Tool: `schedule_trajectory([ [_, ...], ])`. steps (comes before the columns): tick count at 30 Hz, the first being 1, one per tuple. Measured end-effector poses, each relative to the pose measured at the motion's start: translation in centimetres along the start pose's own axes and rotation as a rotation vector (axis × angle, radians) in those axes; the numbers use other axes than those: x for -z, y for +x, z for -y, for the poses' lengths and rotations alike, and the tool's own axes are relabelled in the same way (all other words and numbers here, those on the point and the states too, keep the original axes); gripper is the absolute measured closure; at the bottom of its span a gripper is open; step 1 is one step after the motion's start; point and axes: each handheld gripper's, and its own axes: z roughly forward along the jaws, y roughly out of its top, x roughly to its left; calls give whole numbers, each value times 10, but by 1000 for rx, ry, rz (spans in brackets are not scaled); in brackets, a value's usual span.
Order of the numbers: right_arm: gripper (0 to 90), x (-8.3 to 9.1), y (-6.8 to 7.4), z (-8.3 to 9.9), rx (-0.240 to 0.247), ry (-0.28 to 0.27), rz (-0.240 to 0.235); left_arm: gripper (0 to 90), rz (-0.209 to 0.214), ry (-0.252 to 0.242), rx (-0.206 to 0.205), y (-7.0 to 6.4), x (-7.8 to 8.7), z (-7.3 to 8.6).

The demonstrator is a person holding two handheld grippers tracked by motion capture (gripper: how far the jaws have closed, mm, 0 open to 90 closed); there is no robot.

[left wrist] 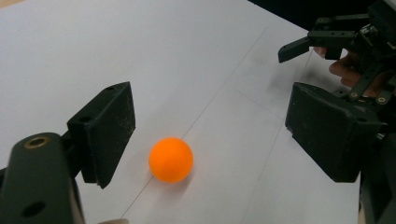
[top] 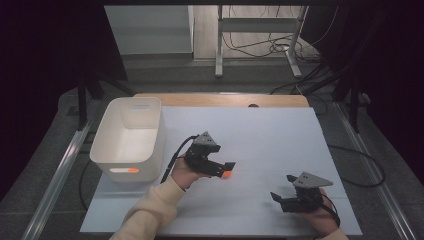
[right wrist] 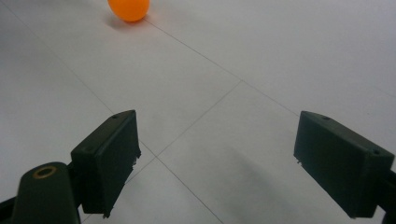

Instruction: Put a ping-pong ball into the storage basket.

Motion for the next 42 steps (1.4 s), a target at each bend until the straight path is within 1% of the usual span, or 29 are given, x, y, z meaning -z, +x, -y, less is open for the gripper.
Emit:
schedule_trajectory([
  [6,146,0,0,0,1,2,2,167,0,28,-5,0,-9,3],
  [9,146,0,0,0,-1,2,1,161,-1,52,-6,0,-15,5],
  [15,146,0,0,0,-2,4,3,158,-2,66,-11,-1,-20,7],
  [16,146,0,-1,0,-1,4,4,158,-2,78,-13,-1,-22,8],
  [19,146,0,-1,0,0,6,5,156,-7,91,-8,1,-24,10],
  [22,146,0,-1,0,-1,4,5,165,-3,103,-9,2,-26,12],
  [23,146,0,-1,0,0,4,5,165,-8,118,-17,3,-26,13],
  [24,146,0,-1,1,0,5,5,165,-26,127,-18,4,-28,15],
  [25,146,0,-1,1,1,7,5,163,-34,137,-17,5,-29,16],
  [27,146,0,-1,1,1,7,5,160,-31,146,-1,8,-32,19],
  [29,146,0,-1,1,1,7,6,160,-35,164,3,11,-35,21],
  [36,146,0,-1,1,1,9,4,150,-23,195,13,14,-43,25],
  [37,146,0,-1,1,1,9,4,150,-23,195,13,14,-43,25],
  [38,146,0,-1,1,1,9,5,149,-19,208,6,15,-45,26],
  [39,146,0,-1,1,0,10,5,148,-18,211,10,15,-47,26],
  [40,146,0,-1,1,1,10,5,148,-16,218,3,16,-48,27],
  [42,146,-1,0,1,1,11,5,145,-13,226,7,16,-51,28],
])
